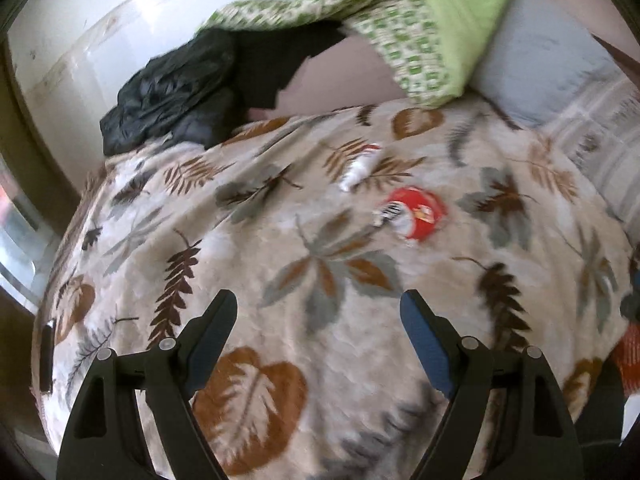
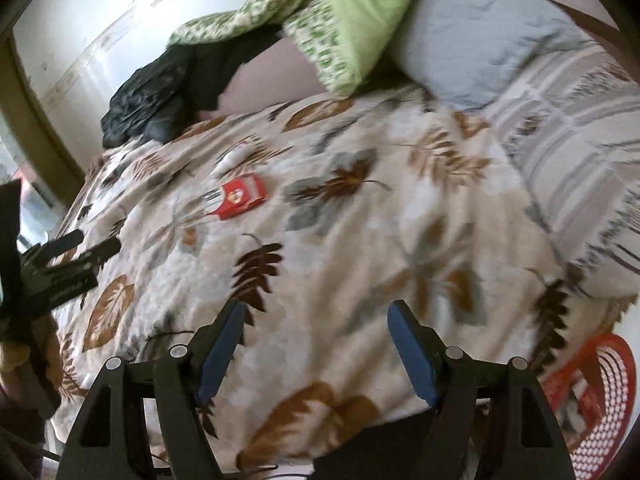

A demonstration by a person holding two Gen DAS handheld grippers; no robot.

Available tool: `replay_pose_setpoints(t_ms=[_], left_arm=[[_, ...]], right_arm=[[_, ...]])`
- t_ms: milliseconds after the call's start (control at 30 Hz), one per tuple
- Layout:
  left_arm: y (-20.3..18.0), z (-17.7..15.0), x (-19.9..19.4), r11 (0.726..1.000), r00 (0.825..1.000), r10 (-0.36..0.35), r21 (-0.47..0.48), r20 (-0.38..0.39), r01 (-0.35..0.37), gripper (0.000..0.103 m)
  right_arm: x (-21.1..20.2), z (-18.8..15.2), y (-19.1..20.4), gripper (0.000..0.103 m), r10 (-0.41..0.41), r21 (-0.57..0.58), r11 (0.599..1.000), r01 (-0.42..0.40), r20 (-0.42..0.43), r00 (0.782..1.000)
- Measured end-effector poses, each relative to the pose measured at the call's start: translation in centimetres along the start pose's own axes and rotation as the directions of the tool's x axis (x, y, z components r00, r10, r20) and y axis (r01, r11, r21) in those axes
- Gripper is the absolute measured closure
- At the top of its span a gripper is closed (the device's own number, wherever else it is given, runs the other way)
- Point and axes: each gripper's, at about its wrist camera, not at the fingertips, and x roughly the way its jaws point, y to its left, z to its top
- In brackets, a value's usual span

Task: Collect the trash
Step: 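Grasp the white spray bottle with the left tool while the right tool approaches the red box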

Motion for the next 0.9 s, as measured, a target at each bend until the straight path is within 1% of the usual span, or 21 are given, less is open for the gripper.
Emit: replay_pose_setpoints(t_ms=[133, 267, 333, 400, 433, 500, 533, 667, 800, 833, 867, 900], left_arm=[[1.1, 2.8, 3.7, 1.000, 1.000, -0.001, -0.009, -0.025, 0.000, 0.020], [0.7, 6.5, 7.9, 0.999, 0.998, -0.041, 0.004, -0.041, 0.041, 0.020], [0.0, 8.4, 10.6, 0.998, 0.997, -0.061, 0.021, -0.043, 0.062, 0.020], [-0.8, 10.1, 13.2, 0.997, 0.997, -0.064, 0.047, -0.050, 0.066, 0.020], [-1.5, 11.3, 15.2, 0.995, 0.996, -0.066, 0.070, -0.064, 0.070, 0.020], [-2.4, 12.6, 17.9, 0.993, 0.994, -0.066, 0.091, -0.085, 0.073, 0.020], [-2.9, 13.5, 19.8, 0.991, 0.992, -0.080, 0.096, -0.102, 0.090, 0.020], [-4.1, 14.9, 23.6, 0.985, 0.982, -0.137, 0.090, -0.128, 0.149, 0.020], [-5.5, 15.3, 26.5, 0.980, 0.973, -0.153, 0.101, -0.172, 0.172, 0.020], [-5.4, 15.2, 26.6, 0.981, 0.972, -0.159, 0.080, -0.172, 0.175, 0.021], [-5.1, 15.3, 26.5, 0.980, 0.969, -0.176, 0.057, -0.174, 0.188, 0.038], [-4.8, 15.2, 26.1, 0.978, 0.965, -0.197, 0.040, -0.172, 0.206, 0.051]], right_arm=[[2.1, 0.6, 0.8, 0.025, 0.033, -0.003, 0.999, -0.033, -0.026, 0.999], [3.9, 1.2, 0.8, 0.025, 0.050, 0.001, 0.999, -0.050, -0.042, 0.998], [4.6, 1.4, 0.8, 0.025, 0.054, 0.005, 0.999, -0.054, -0.047, 0.997], [5.3, 1.6, 0.7, 0.025, 0.055, 0.005, 0.998, -0.055, -0.052, 0.997], [5.7, 1.8, 0.6, 0.025, 0.055, 0.004, 0.998, -0.055, -0.055, 0.997], [6.3, 2.1, 0.6, 0.025, 0.051, -0.004, 0.999, -0.051, -0.058, 0.997], [6.6, 2.2, 0.6, 0.025, 0.050, -0.008, 0.999, -0.051, -0.059, 0.997], [7.7, 2.7, 0.2, 0.025, 0.058, -0.006, 0.998, -0.058, -0.065, 0.996], [9.2, 3.2, -0.2, 0.025, 0.070, 0.005, 0.998, -0.070, -0.082, 0.994], [9.6, 3.4, -0.1, 0.025, 0.074, 0.007, 0.997, -0.074, -0.089, 0.993], [10.0, 3.5, -0.1, 0.025, 0.077, 0.008, 0.997, -0.076, -0.095, 0.992], [10.5, 3.6, 0.1, 0.025, 0.083, 0.010, 0.997, -0.082, -0.102, 0.991]])
